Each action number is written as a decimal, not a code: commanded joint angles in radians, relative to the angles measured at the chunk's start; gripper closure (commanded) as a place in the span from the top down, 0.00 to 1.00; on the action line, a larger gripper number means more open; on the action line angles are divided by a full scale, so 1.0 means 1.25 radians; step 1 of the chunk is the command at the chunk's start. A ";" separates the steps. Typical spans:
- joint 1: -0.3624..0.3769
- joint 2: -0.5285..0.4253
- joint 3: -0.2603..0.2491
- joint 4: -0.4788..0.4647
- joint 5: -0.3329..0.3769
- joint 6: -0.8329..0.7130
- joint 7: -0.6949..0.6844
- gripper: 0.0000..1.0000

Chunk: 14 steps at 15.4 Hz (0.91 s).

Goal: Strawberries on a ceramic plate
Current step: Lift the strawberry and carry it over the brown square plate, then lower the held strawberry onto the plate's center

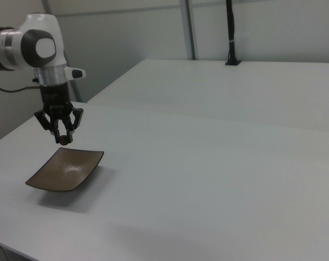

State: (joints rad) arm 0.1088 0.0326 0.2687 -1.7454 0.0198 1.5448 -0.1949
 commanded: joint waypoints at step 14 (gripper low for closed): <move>0.123 0.175 0.018 -0.136 0.011 0.454 0.363 0.19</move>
State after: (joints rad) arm 0.2325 0.2356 0.2927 -1.8924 0.0239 2.0567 0.2050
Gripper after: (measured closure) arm 0.652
